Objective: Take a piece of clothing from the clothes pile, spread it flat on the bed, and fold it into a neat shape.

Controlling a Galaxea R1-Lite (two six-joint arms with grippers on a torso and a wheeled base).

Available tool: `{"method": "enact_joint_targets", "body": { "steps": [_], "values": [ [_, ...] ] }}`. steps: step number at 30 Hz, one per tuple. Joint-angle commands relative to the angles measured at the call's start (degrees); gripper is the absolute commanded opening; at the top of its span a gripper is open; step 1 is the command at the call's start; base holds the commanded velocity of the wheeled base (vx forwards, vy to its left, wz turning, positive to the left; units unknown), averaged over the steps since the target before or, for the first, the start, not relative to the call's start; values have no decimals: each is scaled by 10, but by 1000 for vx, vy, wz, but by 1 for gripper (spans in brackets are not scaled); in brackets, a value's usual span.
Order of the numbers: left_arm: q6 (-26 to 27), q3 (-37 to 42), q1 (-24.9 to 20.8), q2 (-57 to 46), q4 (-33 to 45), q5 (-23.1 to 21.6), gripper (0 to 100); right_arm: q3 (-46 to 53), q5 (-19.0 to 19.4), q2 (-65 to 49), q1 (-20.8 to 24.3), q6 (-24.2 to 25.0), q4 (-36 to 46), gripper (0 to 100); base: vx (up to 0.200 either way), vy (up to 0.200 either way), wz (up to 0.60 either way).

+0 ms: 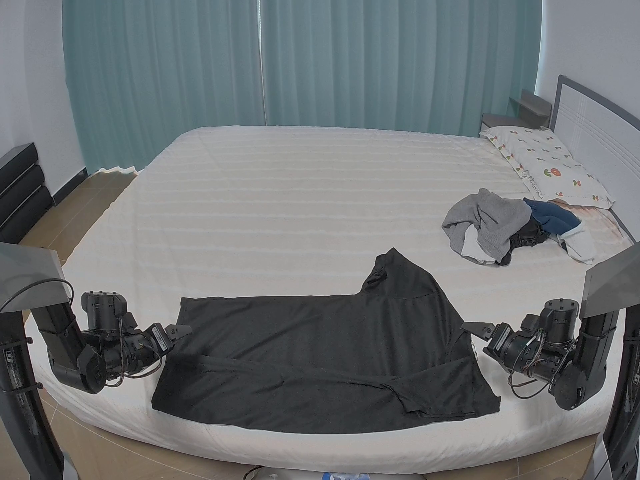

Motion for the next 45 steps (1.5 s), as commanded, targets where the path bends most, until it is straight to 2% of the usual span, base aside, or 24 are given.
{"method": "enact_joint_targets", "body": {
  "steps": [1,7,15,16,32,35,39,45],
  "values": [
    [6,5,2,-2,22,-1,100,9,2,17,-7,1,-9,100,0,0,0],
    [7,12,-6,-10,34,0,100,8,2,19,-25,2,-9,100,0,0,0],
    [7,6,-14,-4,33,3,100,5,0,22,-27,1,-9,100,0,0,0],
    [7,4,-14,-3,33,3,0,6,0,22,-28,1,-9,100,0,0,0],
    [19,13,-7,-26,37,30,0,8,-3,20,-34,-2,-9,100,0,0,0],
    [27,17,-7,-32,37,33,0,8,-3,19,-36,-3,-9,100,0,0,0],
    [47,22,-7,-36,37,68,0,10,-3,20,-36,-4,-9,100,0,0,0],
    [70,37,-7,-47,38,73,0,10,-2,20,-36,-4,-9,100,0,0,0]
  ]
}}
